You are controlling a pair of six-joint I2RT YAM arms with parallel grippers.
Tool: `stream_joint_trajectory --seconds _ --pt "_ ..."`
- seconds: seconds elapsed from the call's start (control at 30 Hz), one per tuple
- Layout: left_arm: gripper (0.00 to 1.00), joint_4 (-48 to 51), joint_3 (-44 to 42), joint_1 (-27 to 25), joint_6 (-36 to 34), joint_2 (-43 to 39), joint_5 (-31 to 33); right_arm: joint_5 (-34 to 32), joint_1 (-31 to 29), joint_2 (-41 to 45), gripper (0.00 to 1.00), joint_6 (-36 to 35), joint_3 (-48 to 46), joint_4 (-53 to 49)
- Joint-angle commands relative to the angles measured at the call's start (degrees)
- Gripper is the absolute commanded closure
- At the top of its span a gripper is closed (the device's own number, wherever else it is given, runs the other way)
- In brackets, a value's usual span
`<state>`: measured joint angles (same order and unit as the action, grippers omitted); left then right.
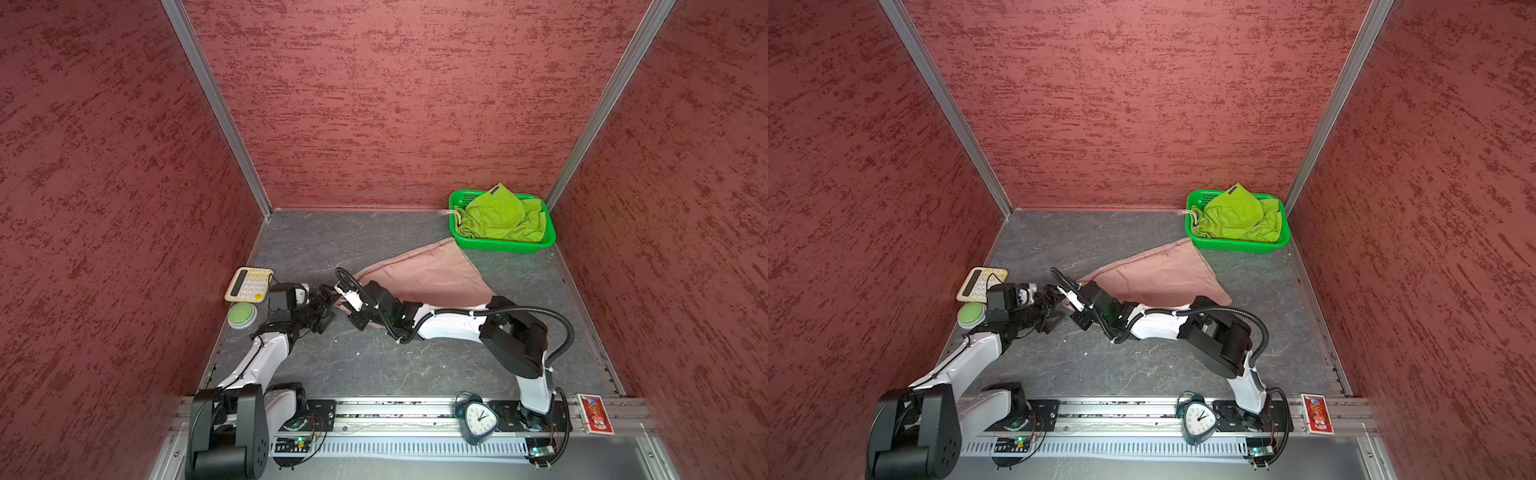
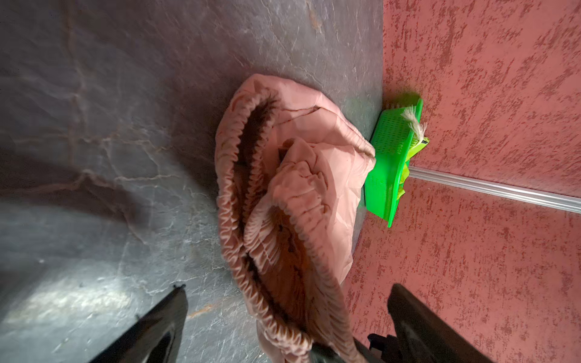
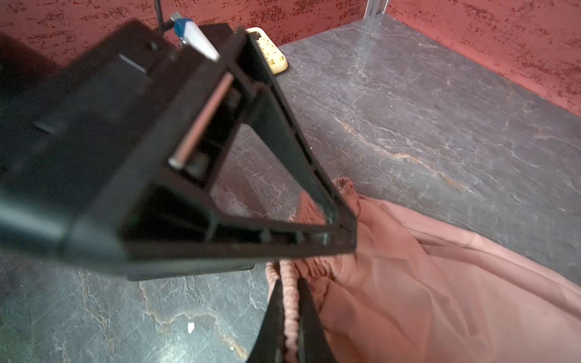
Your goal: Fold and stack the shorts
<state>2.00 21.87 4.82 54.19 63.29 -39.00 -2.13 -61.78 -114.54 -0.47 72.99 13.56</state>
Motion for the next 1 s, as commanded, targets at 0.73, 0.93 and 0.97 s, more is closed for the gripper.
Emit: stream_joint_trajectory --seconds 0.73,0.93,0.97 --pt "0.95 -1.4 6.4 -4.8 -9.7 10.5 2.8 5.6 -1.4 9.3 0.28 2.3 -4.7 5.9" --pt "1.0 13.3 13.7 -4.6 -17.6 7.2 4.7 8.9 6.2 24.2 0.24 13.2 -14.8 2.5" --pt "1.0 16.0 15.0 -4.4 -18.8 6.6 4.8 9.2 8.2 26.0 0.29 14.7 -16.3 0.7"
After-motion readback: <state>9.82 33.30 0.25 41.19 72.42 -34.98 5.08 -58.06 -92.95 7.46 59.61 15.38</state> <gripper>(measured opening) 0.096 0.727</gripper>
